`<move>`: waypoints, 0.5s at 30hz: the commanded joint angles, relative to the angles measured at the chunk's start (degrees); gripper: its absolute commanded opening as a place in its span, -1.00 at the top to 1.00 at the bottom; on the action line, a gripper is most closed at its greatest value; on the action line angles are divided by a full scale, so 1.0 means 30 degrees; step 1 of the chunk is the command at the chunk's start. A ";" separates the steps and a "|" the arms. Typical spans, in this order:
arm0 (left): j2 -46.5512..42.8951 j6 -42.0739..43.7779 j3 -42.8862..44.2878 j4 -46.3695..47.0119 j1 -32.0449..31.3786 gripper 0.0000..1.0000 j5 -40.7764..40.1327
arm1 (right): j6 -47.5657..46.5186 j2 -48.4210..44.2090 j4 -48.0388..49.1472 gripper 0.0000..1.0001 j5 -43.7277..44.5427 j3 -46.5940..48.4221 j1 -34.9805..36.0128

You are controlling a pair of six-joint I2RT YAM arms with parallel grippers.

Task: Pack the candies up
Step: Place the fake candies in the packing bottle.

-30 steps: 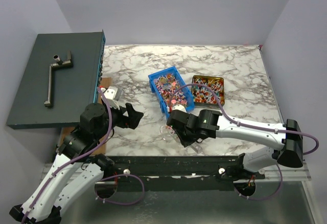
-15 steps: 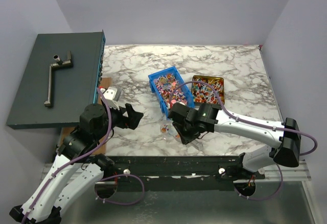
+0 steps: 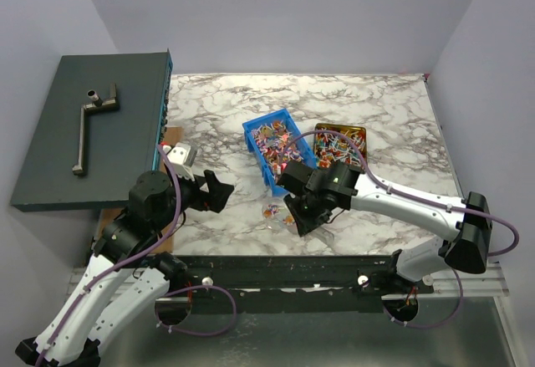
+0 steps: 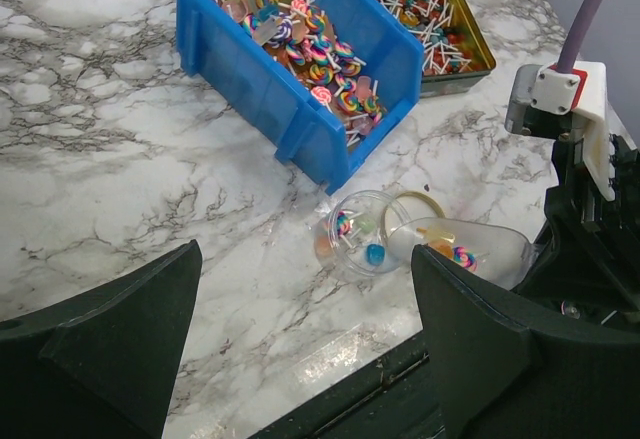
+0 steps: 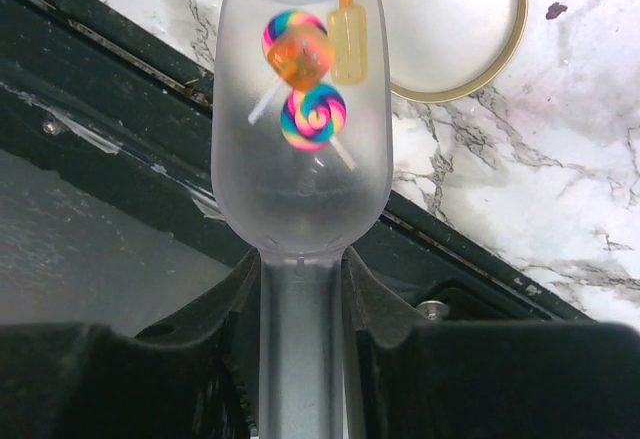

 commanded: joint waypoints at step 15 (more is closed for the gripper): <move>-0.0658 0.0327 -0.0282 0.0244 0.0064 -0.76 0.0477 | -0.0748 0.0750 -0.1933 0.98 -0.2656 0.1510 -0.1747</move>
